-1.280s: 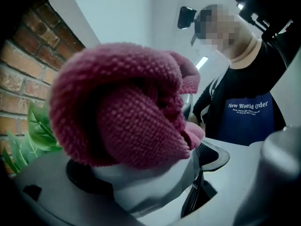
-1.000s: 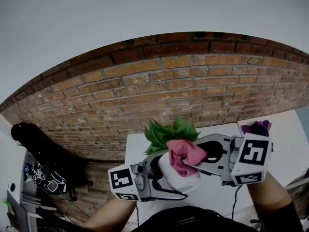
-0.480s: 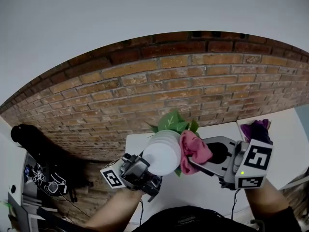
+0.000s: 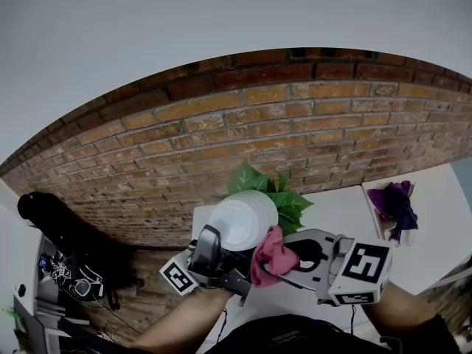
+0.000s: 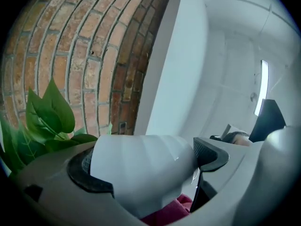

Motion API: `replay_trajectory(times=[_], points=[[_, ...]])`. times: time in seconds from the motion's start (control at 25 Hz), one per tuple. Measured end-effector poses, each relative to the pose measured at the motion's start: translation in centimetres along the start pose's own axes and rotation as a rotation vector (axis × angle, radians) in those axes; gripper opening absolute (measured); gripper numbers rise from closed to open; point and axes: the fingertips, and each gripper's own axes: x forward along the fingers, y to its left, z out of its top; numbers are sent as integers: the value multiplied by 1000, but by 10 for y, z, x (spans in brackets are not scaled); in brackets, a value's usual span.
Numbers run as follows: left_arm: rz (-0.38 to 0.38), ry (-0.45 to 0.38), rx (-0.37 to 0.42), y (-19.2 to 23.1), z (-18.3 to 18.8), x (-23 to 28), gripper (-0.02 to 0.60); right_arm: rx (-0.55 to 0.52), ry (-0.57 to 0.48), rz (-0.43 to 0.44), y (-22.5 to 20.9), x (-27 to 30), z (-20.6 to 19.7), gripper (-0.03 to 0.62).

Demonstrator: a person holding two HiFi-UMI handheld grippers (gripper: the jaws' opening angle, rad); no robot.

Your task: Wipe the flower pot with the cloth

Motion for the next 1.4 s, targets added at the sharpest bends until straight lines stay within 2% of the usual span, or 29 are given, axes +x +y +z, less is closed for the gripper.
replay_trajectory(times=[0.12, 0.28, 0.6, 0.92, 1.08, 1.4], points=[[-7, 20, 12, -2, -4, 2, 549, -9, 35, 40, 11, 11, -9, 91], [-38, 114, 39, -7, -20, 6, 549, -25, 86, 91, 21, 18, -19, 91], [-98, 230, 34, -14, -34, -3, 543, 33, 131, 157, 27, 14, -33, 89], [-155, 300, 72, -26, -40, -1, 543, 78, 134, 76, 5, -6, -42, 89], [-142, 352, 94, -20, -45, -2, 543, 92, 128, 14, -8, -16, -44, 89], [-79, 413, 149, -2, -48, -8, 543, 108, 97, -57, -28, -34, -37, 89]])
